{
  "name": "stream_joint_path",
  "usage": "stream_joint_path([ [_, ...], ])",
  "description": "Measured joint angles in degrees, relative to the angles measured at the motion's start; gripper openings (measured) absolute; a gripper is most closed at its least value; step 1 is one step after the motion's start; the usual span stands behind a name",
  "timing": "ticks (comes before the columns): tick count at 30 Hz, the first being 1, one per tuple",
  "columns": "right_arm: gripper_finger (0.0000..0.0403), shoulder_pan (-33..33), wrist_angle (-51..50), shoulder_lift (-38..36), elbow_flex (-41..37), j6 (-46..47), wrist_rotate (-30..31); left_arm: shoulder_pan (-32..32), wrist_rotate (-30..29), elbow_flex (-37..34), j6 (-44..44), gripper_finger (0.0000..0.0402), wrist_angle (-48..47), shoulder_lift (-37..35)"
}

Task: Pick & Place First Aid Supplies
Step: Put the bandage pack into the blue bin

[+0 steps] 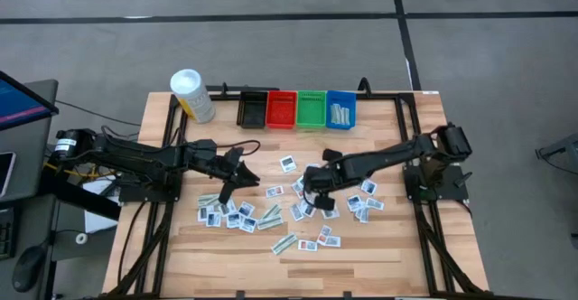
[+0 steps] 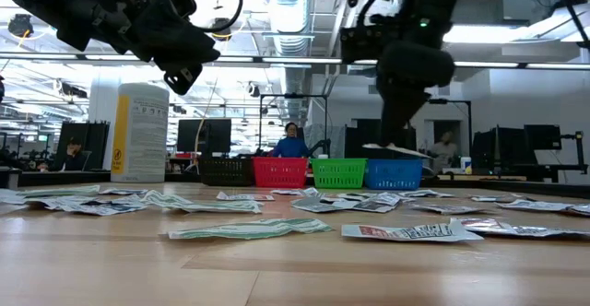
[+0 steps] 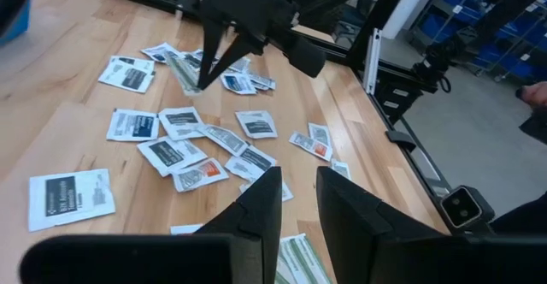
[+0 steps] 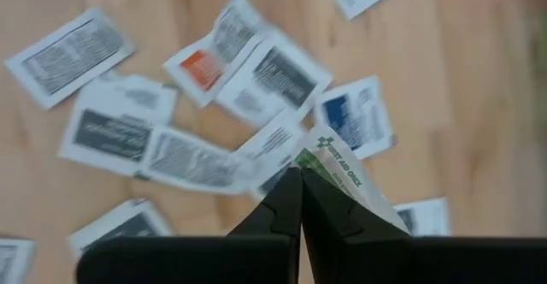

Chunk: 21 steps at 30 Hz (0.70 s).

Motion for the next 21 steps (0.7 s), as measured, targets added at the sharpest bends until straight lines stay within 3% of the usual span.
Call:
stream_joint_path([
  [11, 0.0000, -12.81, -0.03, 0.00, 5.07, -17.44, 0.30, 2.84, -4.02, 0.00, -0.15, 0.0076, 0.00, 0.00],
  [21, 0.0000, -26.37, 0.02, -0.02, 6.34, -26.81, -0.20, 7.99, -5.86, 0.00, -0.17, 0.0076, -0.01, -0.01],
])
